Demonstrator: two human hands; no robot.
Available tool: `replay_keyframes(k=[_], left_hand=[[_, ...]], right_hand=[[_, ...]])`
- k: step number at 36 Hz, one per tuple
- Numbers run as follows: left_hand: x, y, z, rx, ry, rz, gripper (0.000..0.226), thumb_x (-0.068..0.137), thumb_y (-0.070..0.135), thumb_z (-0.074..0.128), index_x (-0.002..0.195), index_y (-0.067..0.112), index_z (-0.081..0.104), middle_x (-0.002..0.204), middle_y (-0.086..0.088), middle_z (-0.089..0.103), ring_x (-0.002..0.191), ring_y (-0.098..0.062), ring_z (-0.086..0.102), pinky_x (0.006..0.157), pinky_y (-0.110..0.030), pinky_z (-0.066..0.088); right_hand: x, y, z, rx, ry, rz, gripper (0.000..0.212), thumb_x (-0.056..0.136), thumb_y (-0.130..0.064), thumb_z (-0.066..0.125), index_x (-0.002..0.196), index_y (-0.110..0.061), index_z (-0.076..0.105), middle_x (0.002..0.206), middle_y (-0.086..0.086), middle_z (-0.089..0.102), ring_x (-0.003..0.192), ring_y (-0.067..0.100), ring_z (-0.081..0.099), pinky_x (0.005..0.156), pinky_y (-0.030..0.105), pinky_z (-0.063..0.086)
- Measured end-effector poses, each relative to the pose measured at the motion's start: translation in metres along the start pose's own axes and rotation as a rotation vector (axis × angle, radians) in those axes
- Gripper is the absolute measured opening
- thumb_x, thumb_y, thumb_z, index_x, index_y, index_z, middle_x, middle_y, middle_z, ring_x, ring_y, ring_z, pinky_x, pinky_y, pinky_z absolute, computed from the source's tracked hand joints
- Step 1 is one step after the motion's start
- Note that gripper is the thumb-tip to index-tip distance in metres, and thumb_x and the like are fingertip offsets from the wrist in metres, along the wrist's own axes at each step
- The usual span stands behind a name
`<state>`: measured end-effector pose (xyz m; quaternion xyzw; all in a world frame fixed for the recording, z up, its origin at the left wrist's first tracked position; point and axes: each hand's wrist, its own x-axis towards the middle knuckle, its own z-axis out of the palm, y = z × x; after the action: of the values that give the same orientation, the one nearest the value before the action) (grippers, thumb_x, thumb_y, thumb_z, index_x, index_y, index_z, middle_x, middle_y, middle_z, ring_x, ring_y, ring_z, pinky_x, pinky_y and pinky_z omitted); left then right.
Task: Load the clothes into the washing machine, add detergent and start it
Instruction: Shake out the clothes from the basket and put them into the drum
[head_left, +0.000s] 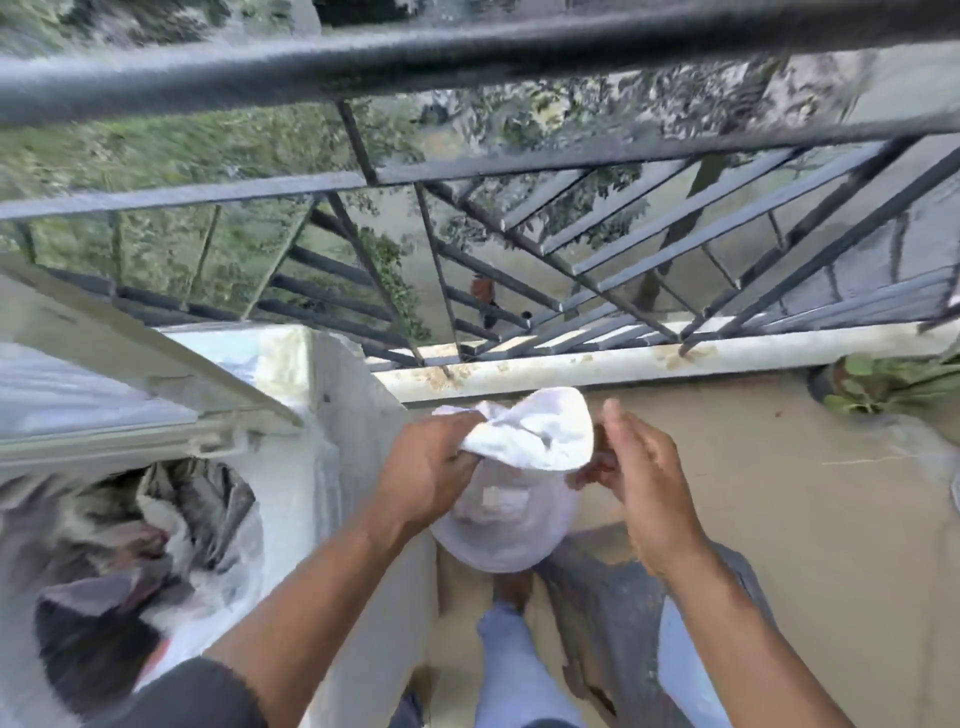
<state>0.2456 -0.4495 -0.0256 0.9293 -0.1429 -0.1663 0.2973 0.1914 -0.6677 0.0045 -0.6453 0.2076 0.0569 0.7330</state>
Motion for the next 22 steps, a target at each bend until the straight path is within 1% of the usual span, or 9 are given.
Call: replay_keyframes(k=[3,4,6,8,10,13,16,19,22], left_hand=[[-0.001,0.011,-0.025,-0.11,-0.014,0.056,0.021,0.089,0.031,0.049,0.098,0.026,0.068,0.096,0.003,0.077,0.091,-0.025,0.071,0.074,-0.037,0.053],[-0.002,0.016,-0.034,-0.157,-0.018,0.077,0.02,0.092,0.029,0.051,0.1,0.024,0.069,0.098,0.005,0.077,0.094,-0.022,0.071,0.079,-0.038,0.055],[-0.006,0.028,-0.053,-0.258,-0.032,0.116,0.022,0.096,0.025,0.055,0.108,0.025,0.073,0.107,0.012,0.077,0.101,-0.012,0.071,0.087,-0.034,0.057],[-0.018,0.04,-0.075,-0.368,-0.048,0.163,0.026,0.098,0.022,0.058,0.117,0.031,0.074,0.113,0.015,0.077,0.106,-0.006,0.072,0.091,-0.031,0.057],[-0.033,0.053,-0.099,-0.439,-0.058,0.225,0.027,0.099,0.022,0.06,0.122,0.033,0.072,0.117,0.013,0.078,0.109,-0.006,0.072,0.093,-0.035,0.058],[-0.06,0.065,-0.129,-0.504,-0.061,0.284,0.018,0.099,0.022,0.061,0.102,0.025,0.078,0.102,0.015,0.078,0.093,0.0,0.069,0.079,-0.031,0.057],[-0.09,0.069,-0.155,-0.578,-0.046,0.357,0.02,0.101,0.02,0.059,0.085,0.026,0.069,0.082,0.017,0.067,0.078,0.002,0.06,0.067,-0.025,0.045],[-0.121,0.053,-0.173,-0.684,-0.022,0.337,0.02,0.099,0.031,0.057,0.098,0.033,0.077,0.095,0.012,0.075,0.094,-0.004,0.067,0.081,-0.03,0.052],[-0.149,0.022,-0.185,-0.777,0.074,0.206,0.027,0.094,0.034,0.06,0.106,0.047,0.08,0.109,0.014,0.078,0.104,-0.005,0.07,0.09,-0.03,0.054]], right_hand=[[-0.001,0.021,-0.003,-0.216,0.146,0.065,0.016,0.1,-0.028,0.056,0.103,-0.021,0.071,0.078,0.002,0.075,0.059,0.015,0.064,0.063,0.035,0.049],[-0.001,0.03,-0.006,-0.384,0.142,0.11,0.019,0.094,-0.025,0.057,0.11,-0.027,0.068,0.087,-0.001,0.076,0.067,0.014,0.068,0.068,0.033,0.048],[-0.004,0.046,-0.01,-0.697,0.058,0.225,0.049,0.089,-0.017,0.063,0.135,-0.035,0.055,0.115,0.0,0.071,0.095,0.017,0.069,0.077,0.032,0.048],[-0.011,0.056,-0.005,-0.826,-0.043,0.291,0.079,0.088,-0.018,0.07,0.156,-0.033,0.032,0.14,0.007,0.057,0.121,0.026,0.061,0.083,0.031,0.044],[-0.018,0.064,0.005,-0.859,-0.085,0.3,0.097,0.084,-0.025,0.077,0.161,-0.031,0.018,0.143,0.01,0.049,0.13,0.032,0.053,0.085,0.032,0.041],[-0.018,0.086,0.011,-0.858,-0.039,0.246,0.096,0.07,-0.038,0.082,0.153,-0.028,0.034,0.119,-0.003,0.057,0.12,0.029,0.057,0.085,0.039,0.053],[-0.011,0.106,0.01,-0.89,0.045,0.119,0.062,0.075,-0.046,0.066,0.126,-0.011,0.068,0.094,0.004,0.073,0.1,0.035,0.072,0.072,0.039,0.057],[-0.033,0.067,0.037,-0.986,0.116,-0.021,0.035,0.092,-0.027,0.054,0.107,-0.002,0.074,0.101,0.026,0.073,0.095,0.047,0.068,0.073,0.043,0.051],[-0.05,0.037,0.051,-1.019,0.172,0.025,0.03,0.096,-0.033,0.045,0.105,-0.023,0.071,0.109,0.017,0.072,0.098,0.042,0.065,0.072,0.037,0.042]])
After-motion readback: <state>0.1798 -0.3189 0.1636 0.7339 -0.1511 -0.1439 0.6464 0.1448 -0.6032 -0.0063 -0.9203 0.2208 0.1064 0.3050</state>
